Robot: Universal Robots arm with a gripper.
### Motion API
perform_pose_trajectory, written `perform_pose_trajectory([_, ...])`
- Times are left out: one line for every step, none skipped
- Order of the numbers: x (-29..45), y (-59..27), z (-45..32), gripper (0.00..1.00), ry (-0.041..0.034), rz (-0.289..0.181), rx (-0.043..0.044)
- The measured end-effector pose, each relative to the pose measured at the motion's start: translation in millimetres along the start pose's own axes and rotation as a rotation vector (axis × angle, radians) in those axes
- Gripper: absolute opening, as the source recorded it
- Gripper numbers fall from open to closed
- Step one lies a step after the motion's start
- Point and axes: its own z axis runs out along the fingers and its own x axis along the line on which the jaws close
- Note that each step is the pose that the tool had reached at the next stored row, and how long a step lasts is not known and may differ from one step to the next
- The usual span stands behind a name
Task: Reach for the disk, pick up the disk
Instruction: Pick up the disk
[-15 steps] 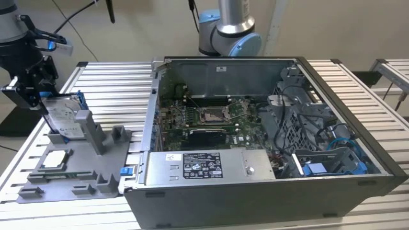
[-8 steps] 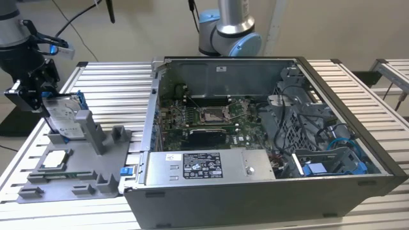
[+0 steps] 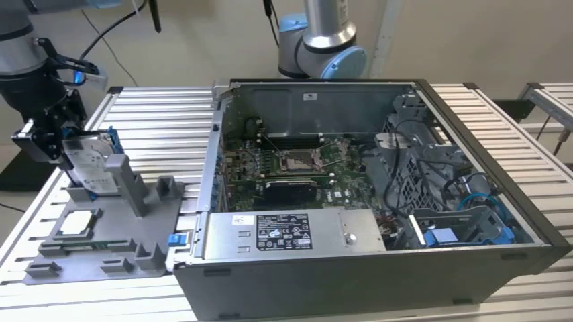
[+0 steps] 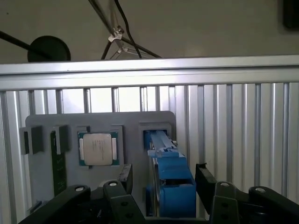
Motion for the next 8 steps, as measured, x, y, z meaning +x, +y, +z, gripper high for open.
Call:
perform_pose_trajectory([0.0,0.0,0.7,1.0,0.0,0.0,0.0001])
perform_pose_trajectory([0.0,0.0,1.0,1.0,0.0001,0.0,-0.0001])
perform_pose_trajectory([0.0,-0.1,1.8,1.0,-0.0001,0.0,0.0002])
perform_pose_trajectory([0.0,0.0,2.6,1.0,-0.0001,0.0,0.0001])
perform_pose_trajectory([0.0,0.0,3.5,1.0,0.0,0.0,0.0001])
perform_pose_trajectory([0.0,-0.1,4.4,1.0,0.0,0.0,0.0001])
perform_pose_trajectory([0.0,-0.1,5.3,1.0,0.0,0.0,0.0001])
perform_pose_trajectory([0.0,-0.1,5.9,1.0,-0.0001,0.0,0.0001])
